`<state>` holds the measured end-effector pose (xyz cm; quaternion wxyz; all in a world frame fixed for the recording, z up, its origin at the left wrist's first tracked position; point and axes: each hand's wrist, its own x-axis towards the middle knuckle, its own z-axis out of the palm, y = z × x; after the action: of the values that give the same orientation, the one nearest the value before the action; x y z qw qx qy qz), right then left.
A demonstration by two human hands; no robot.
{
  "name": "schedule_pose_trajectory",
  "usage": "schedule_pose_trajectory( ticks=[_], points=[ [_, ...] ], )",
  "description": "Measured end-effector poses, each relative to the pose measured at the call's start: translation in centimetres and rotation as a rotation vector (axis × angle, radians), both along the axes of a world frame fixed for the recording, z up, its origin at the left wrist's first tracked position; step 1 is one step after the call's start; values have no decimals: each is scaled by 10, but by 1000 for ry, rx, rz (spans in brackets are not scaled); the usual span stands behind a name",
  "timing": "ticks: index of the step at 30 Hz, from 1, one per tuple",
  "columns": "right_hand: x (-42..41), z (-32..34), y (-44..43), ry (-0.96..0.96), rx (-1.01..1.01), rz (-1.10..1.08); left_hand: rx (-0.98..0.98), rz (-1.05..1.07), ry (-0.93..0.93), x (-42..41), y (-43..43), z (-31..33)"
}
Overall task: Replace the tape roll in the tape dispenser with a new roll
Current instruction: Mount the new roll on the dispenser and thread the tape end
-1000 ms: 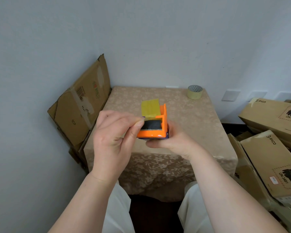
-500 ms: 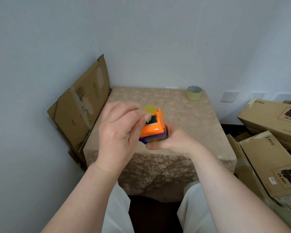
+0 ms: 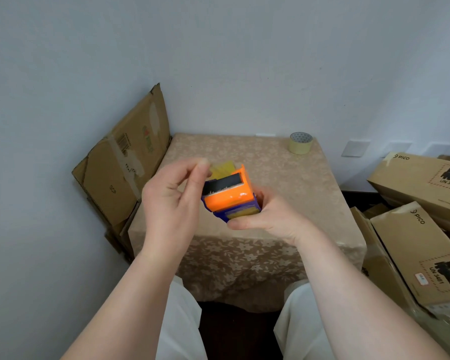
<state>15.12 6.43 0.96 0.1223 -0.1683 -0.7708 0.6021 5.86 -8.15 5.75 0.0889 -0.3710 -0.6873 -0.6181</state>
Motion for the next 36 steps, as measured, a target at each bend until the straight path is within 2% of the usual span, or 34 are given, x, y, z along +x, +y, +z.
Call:
schedule_pose_trajectory(
  ticks=[2,4,13,19,26,31,36],
  points=[
    [0,1,1,4,21,5,45,-74,-184,-2,2,4],
    [1,2,0,4,38,11,52,-129,-242,-6,3,6],
    [0,5,0,8,39,22,-69,-197,140,-3,0,16],
    [1,8,1,-29,114,33,-138,-258,-3,-11,0,22],
    [3,6,3,-9,75,16,-146,-259,45,-12,-1,27],
    [4,3,2,5,36,16,-72,-244,-33,-12,-2,21],
    [0,6,-2,-8,88,8,-82,-285,-81,-8,-1,25]
  ],
)
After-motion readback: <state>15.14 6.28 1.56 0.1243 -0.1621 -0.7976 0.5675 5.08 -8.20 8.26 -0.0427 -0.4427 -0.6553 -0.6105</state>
